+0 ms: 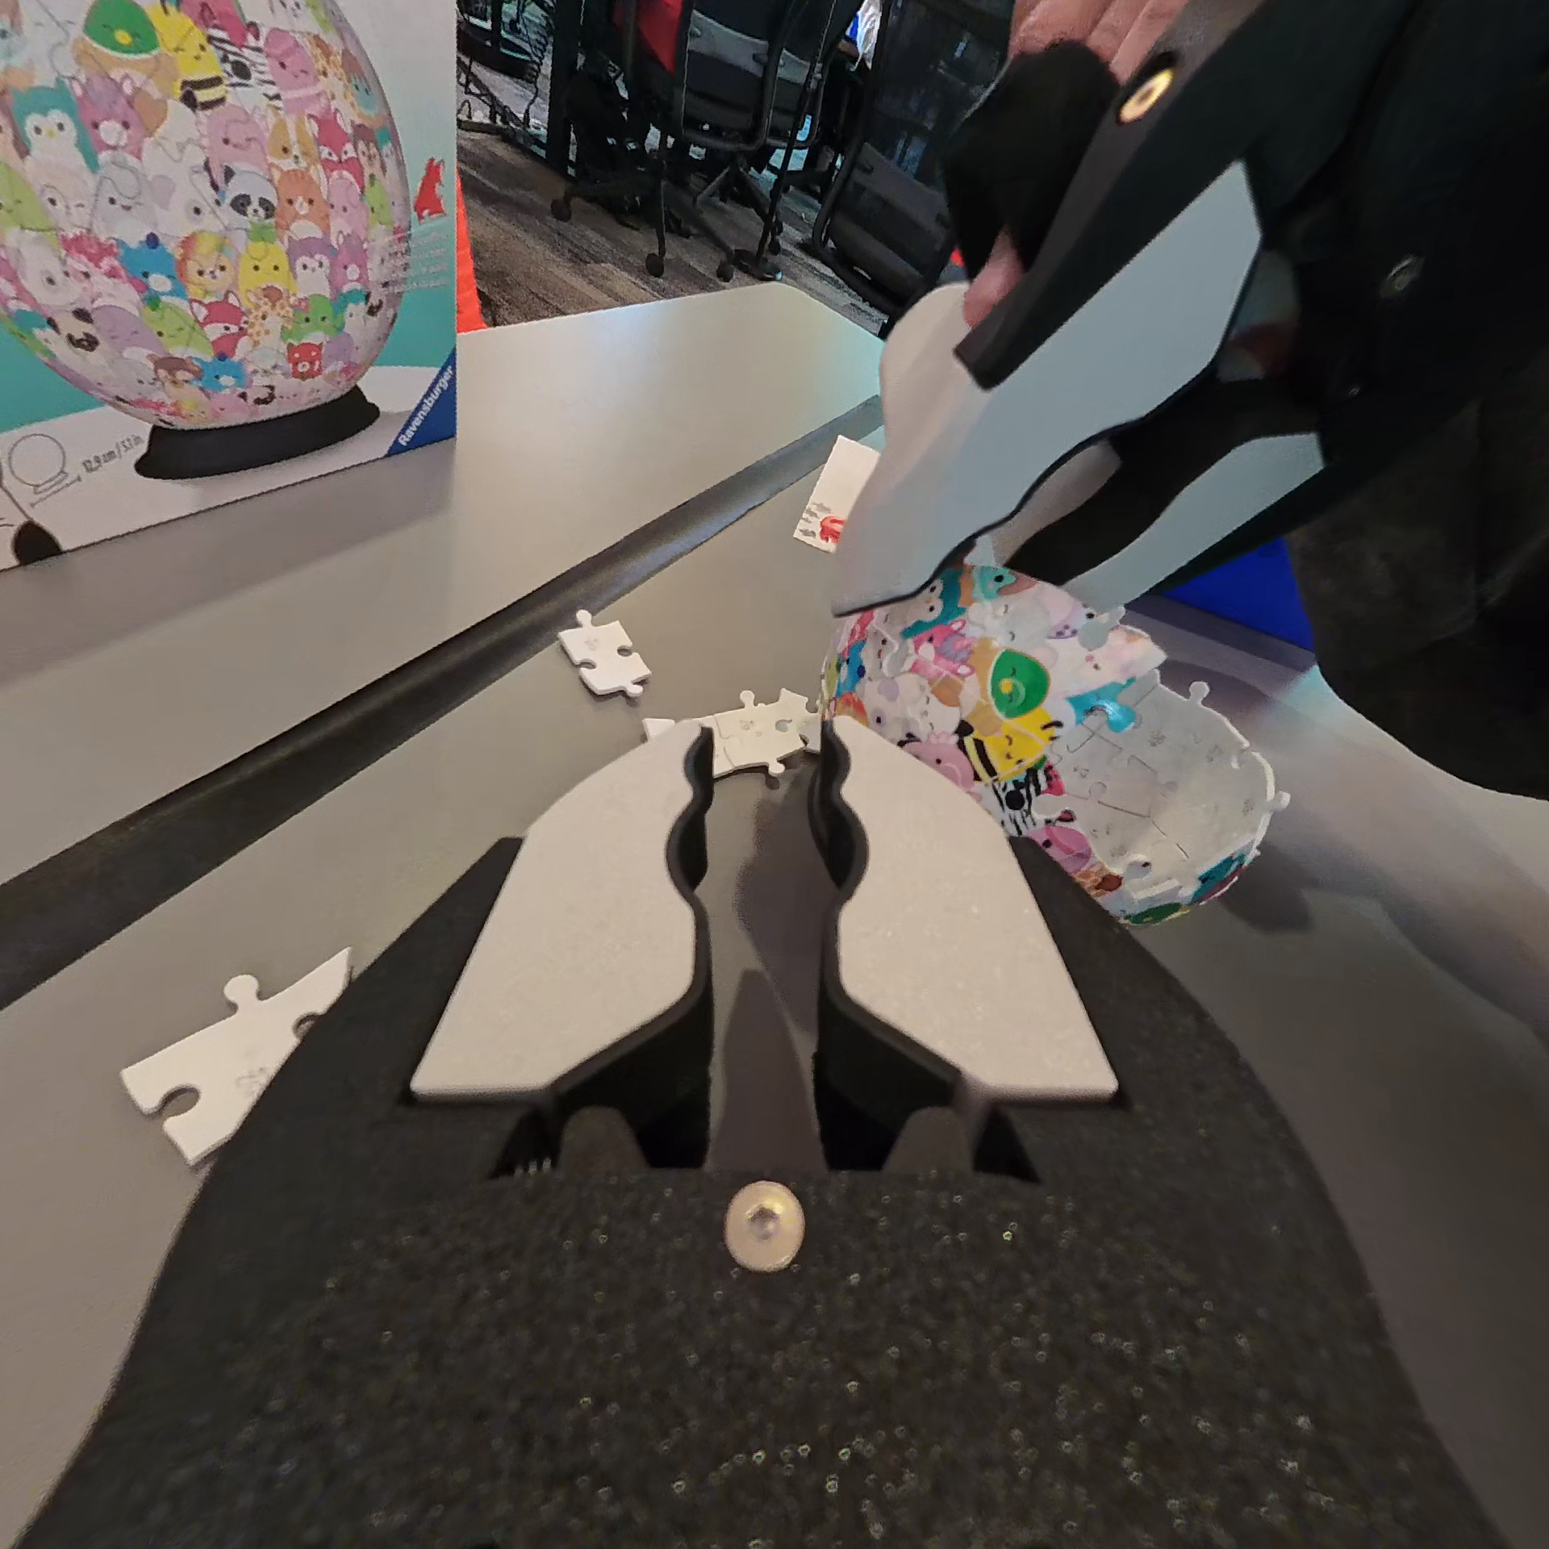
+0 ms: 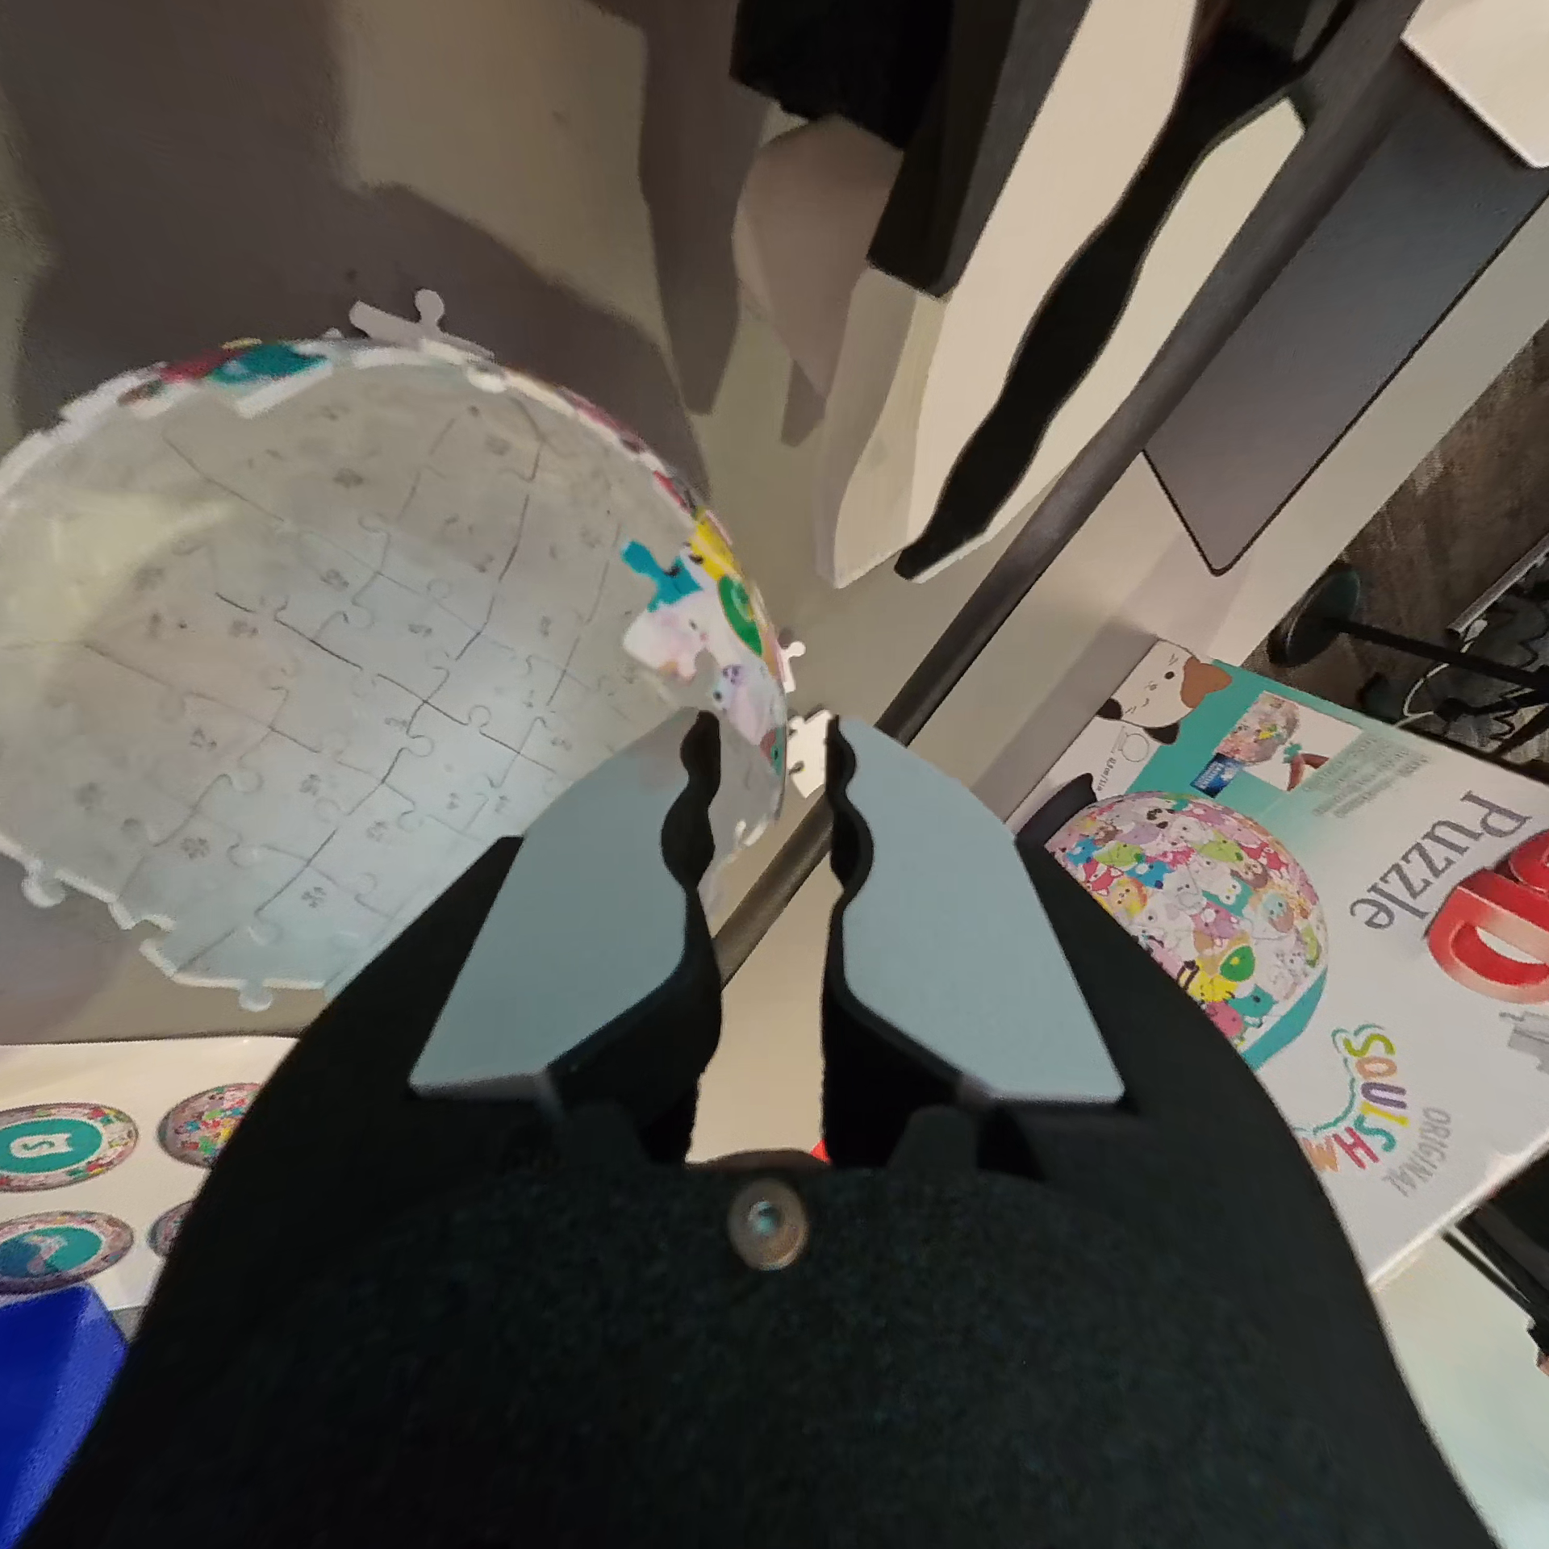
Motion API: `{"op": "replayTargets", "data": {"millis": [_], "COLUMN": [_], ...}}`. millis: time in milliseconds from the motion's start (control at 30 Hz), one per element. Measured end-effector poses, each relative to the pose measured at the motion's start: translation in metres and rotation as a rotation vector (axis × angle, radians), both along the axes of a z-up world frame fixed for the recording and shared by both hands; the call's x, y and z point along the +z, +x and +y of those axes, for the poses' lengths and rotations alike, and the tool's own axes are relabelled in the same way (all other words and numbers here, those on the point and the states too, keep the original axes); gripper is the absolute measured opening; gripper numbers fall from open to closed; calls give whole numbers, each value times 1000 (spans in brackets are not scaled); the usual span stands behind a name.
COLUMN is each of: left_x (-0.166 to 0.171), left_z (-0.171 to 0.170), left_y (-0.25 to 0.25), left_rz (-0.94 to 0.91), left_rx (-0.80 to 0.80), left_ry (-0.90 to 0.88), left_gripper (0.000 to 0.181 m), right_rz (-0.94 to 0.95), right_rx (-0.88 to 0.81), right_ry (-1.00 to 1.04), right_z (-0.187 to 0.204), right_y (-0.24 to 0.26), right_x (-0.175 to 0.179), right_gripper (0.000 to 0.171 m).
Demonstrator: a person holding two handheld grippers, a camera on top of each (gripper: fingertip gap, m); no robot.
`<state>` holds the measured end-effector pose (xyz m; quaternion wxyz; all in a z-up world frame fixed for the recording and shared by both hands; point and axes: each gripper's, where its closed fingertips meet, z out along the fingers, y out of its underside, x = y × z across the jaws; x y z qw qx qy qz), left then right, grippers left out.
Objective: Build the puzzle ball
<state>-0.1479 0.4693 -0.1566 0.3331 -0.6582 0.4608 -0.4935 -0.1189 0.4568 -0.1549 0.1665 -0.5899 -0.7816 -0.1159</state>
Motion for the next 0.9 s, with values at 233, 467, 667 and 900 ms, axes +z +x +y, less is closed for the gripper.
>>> {"op": "replayTargets", "data": {"millis": [233, 467, 667, 900], "left_x": [-1, -1, -2, -2], "left_z": [-2, -2, -3, -4], "left_y": [1, 1, 1, 4], "left_rz": [5, 6, 9, 3], "left_rx": [-10, -9, -14, -37], "left_ry": [-4, -3, -3, -30], "left_gripper": [23, 23, 23, 23], "right_rz": [-1, -12, -4, 18], "right_rx": [15, 26, 1, 0], "right_ry": [1, 7, -11, -3], "right_z": [0, -2, -2, -3], "right_y": [-3, -4, -3, -2], "right_x": [-3, -2, -2, 7], "right_gripper": [4, 3, 3, 18]}}
